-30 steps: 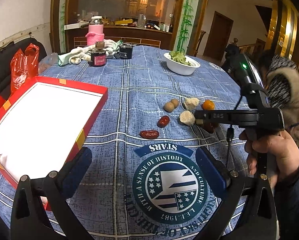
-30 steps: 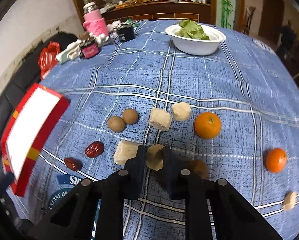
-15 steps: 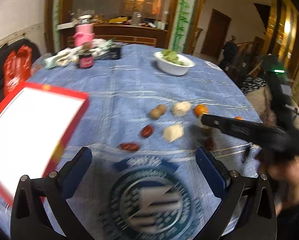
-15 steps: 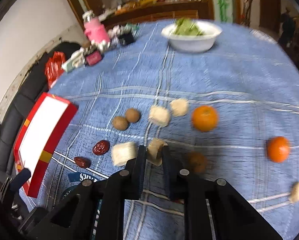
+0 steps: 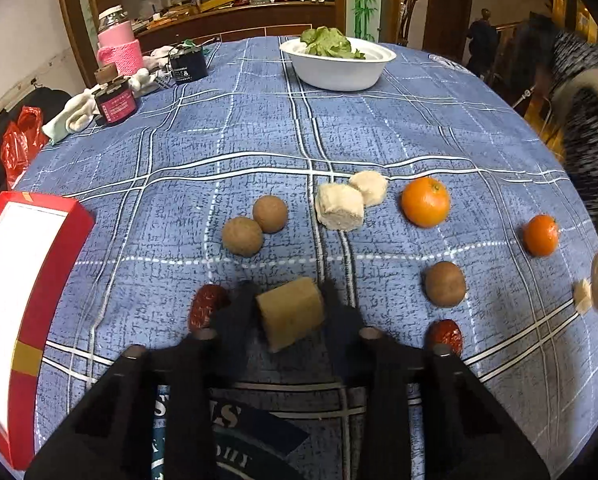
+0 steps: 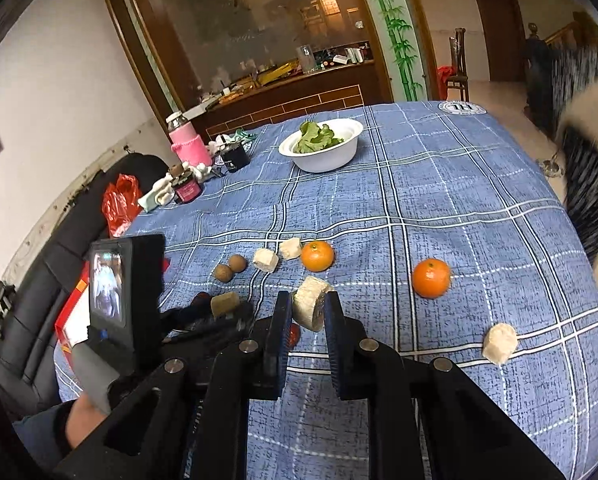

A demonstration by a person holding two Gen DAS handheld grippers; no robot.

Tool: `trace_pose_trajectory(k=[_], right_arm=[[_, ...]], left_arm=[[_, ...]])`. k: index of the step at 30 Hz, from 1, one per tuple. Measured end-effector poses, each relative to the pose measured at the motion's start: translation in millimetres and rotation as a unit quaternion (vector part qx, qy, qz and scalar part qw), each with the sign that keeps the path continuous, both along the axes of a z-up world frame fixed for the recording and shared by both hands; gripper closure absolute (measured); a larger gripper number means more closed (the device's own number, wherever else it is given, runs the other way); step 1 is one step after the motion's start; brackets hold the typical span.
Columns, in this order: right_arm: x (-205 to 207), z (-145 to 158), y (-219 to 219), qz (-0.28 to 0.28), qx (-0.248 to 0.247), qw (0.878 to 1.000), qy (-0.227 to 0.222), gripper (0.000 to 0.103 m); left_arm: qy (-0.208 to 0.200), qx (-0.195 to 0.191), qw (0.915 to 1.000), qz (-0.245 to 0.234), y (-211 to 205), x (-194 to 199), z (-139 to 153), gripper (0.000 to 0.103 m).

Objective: Organize fruits
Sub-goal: 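Carry both held cakes over the white box tray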

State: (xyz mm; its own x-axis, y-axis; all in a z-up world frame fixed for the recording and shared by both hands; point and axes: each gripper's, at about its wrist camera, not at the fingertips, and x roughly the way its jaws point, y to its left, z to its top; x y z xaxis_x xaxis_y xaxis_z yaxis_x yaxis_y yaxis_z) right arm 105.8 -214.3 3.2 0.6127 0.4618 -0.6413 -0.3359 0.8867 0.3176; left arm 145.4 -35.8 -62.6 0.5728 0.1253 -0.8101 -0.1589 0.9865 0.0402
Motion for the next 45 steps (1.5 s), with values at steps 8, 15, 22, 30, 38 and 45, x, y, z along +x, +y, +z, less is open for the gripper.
trace_pose_trajectory(k=[8,15,22,30,38,45], right_arm=[[-22.6,8.2,27.8,0.058,0.008,0.998,-0.015,0.087],[-57.8,19.9,128.3,0.173,-0.001,0.984,-0.035,0.087],[-82.6,30.7,221.5,0.240,-0.011,0.969,-0.054,0.087],[-85.0,36.0,281.2,0.255,-0.036,0.963,-0.078,0.087],[-68.1,16.8,324.9,0.259,-0.066,0.962,-0.061,0.087],[-55.5,-1.2,344.9,0.259,-0.084,0.961,-0.047,0.087]], left_arm=[[-0.101,-0.021,0.9926,0.063,56.0,-93.0,68.2,0.075],[-0.121,-0.013,0.9735,0.194,162.8,-171.4,81.2,0.075],[-0.116,-0.029,0.9597,0.254,229.7,-196.3,67.9,0.075],[-0.117,-0.042,0.9535,0.275,258.7,-195.6,63.1,0.075],[-0.110,-0.039,0.9519,0.283,273.6,-189.1,59.6,0.075],[-0.083,-0.040,0.9525,0.290,284.0,-173.5,42.8,0.075]])
